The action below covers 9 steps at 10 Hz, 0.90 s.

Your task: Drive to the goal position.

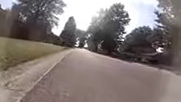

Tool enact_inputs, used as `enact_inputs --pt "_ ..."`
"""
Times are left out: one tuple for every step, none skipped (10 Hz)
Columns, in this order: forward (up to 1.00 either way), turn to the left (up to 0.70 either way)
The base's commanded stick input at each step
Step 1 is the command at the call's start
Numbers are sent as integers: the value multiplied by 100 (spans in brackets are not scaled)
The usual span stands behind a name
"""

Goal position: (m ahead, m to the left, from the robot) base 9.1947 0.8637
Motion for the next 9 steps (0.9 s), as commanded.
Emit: enact_inputs --pt "100 29" --pt "100 34" --pt "100 38" --pt "100 3" --pt "100 0" --pt "100 0" --pt "100 0" --pt "100 0" --pt "100 0"
